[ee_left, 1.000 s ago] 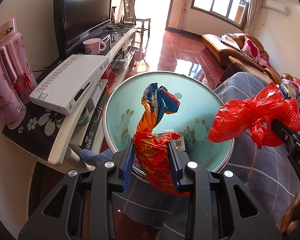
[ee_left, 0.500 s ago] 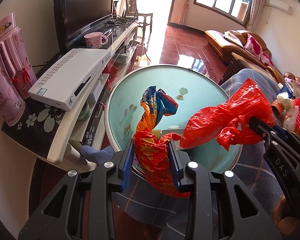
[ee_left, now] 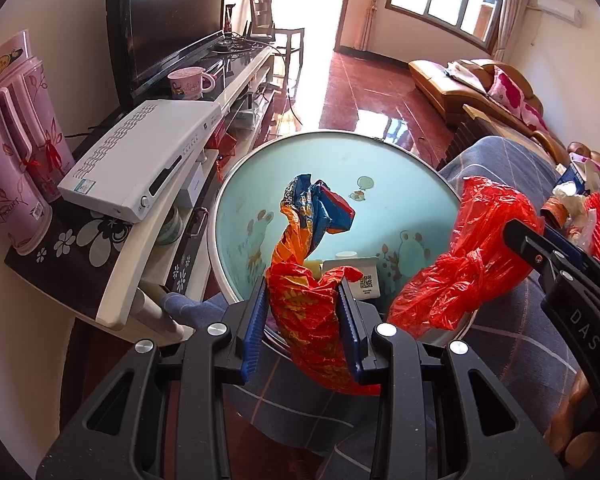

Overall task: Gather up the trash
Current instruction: 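Open the right tool to drop the red bag while the left tool drops the snack bag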

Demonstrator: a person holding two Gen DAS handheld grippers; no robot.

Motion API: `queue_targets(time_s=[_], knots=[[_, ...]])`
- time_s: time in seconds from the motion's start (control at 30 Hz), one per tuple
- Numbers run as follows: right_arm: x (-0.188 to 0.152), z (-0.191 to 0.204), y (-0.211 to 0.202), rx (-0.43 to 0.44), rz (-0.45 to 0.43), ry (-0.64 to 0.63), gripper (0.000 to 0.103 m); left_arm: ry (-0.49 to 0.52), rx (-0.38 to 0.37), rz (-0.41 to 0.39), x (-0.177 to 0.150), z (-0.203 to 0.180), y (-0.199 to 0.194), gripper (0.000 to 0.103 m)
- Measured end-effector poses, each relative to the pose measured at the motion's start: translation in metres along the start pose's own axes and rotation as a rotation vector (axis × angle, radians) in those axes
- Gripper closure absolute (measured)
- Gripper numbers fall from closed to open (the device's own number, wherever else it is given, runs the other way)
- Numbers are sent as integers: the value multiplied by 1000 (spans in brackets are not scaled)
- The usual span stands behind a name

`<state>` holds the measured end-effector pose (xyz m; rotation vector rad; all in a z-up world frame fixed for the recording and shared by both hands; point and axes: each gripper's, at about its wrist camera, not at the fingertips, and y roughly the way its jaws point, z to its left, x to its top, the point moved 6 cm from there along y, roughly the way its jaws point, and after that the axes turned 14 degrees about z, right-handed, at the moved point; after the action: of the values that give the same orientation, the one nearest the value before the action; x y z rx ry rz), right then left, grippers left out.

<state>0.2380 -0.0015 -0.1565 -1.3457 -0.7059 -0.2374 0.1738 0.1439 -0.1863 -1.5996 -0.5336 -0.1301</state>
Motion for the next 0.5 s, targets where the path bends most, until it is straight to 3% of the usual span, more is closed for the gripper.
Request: queue_targets(time_s=[0.5], knots=[[15,1,-9,73,-51,29,58,-6,3,1,0,1,0,69]])
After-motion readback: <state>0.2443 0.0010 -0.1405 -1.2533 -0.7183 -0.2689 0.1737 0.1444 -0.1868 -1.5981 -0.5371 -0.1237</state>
